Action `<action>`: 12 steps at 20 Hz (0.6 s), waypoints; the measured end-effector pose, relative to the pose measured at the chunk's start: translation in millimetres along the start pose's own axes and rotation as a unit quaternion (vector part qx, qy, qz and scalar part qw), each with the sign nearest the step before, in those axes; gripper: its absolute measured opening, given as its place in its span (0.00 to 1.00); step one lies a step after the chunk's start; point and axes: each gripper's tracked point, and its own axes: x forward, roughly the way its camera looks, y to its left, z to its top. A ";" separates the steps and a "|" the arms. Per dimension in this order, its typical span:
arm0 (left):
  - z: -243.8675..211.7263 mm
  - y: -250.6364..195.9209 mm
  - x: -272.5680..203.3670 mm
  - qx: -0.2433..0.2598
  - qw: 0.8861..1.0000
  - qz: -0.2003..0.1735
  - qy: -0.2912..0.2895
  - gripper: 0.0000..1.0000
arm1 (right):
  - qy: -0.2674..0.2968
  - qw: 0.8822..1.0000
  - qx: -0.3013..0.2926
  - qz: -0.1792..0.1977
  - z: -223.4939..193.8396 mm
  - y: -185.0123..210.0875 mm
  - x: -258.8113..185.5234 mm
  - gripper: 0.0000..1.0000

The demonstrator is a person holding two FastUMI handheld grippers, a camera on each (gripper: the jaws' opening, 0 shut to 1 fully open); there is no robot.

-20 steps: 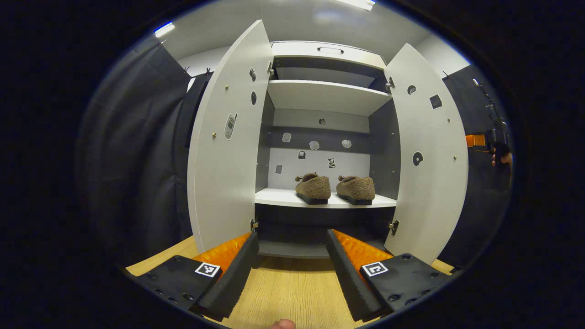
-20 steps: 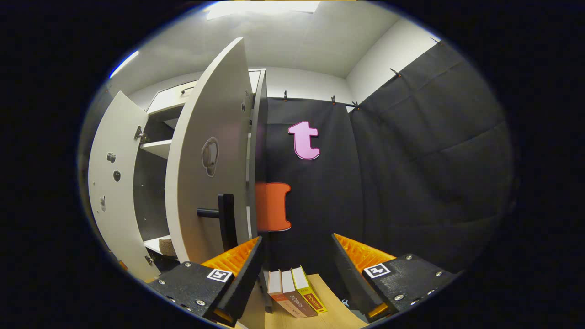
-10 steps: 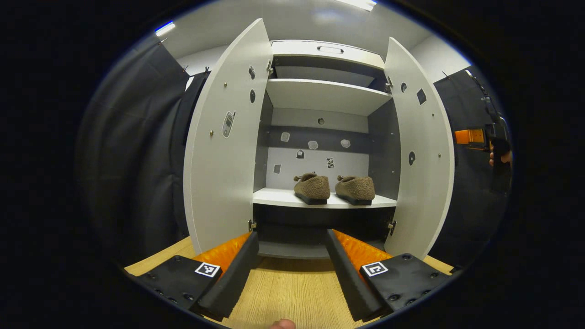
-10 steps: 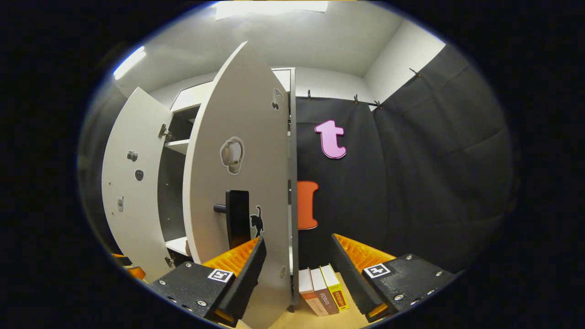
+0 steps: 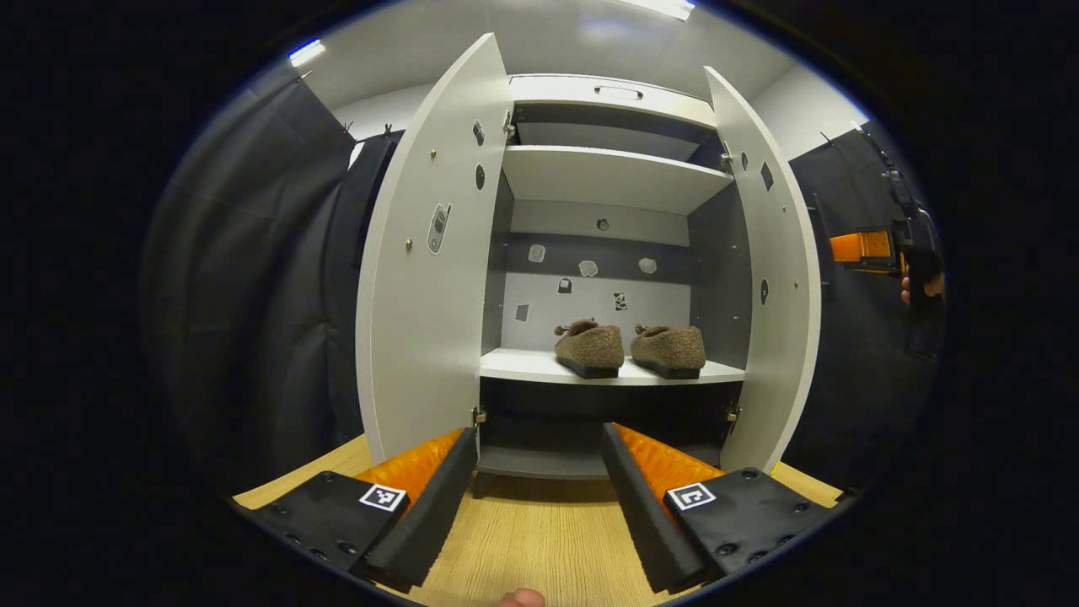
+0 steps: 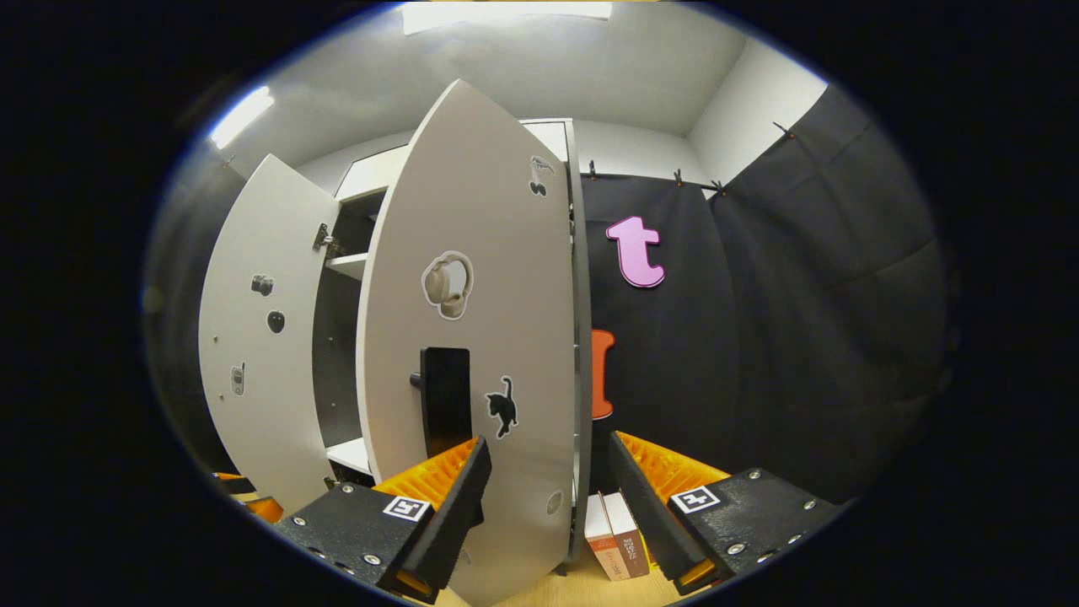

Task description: Grab one shoe with the right hand and put it into the shoe cabinet, grab the other shoe with the left hand and put it into the shoe cabinet; then close the right door with the right hand and the left door with the left hand.

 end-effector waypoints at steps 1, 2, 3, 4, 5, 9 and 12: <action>0.3 1.8 0.2 0.001 1.000 0.002 -0.001 0.97 | 0.000 1.000 0.000 0.004 -1.1 5.1 2.3 0.88; 0.5 4.2 0.0 0.002 1.000 0.004 -0.001 0.97 | 0.003 1.000 0.002 0.008 -4.2 10.8 5.5 0.88; 0.4 5.9 -0.2 0.002 1.000 0.006 -0.002 0.97 | 0.006 1.000 0.006 0.015 -6.2 16.3 9.0 0.88; 0.1 7.9 -0.3 0.002 1.000 0.008 -0.002 0.96 | 0.008 1.000 0.009 0.023 -5.8 22.4 15.1 0.89; -0.2 10.4 -0.6 0.002 1.000 0.010 -0.001 0.97 | 0.010 0.999 0.013 0.032 -8.2 29.2 20.9 0.89; -1.3 21.8 -1.4 0.000 1.000 0.022 0.000 0.97 | 0.017 0.998 0.022 0.064 -19.2 56.2 36.6 0.97; -1.5 30.0 -1.6 0.001 1.000 0.029 -0.001 0.97 | 0.020 0.997 0.023 0.077 -23.7 76.5 48.2 0.91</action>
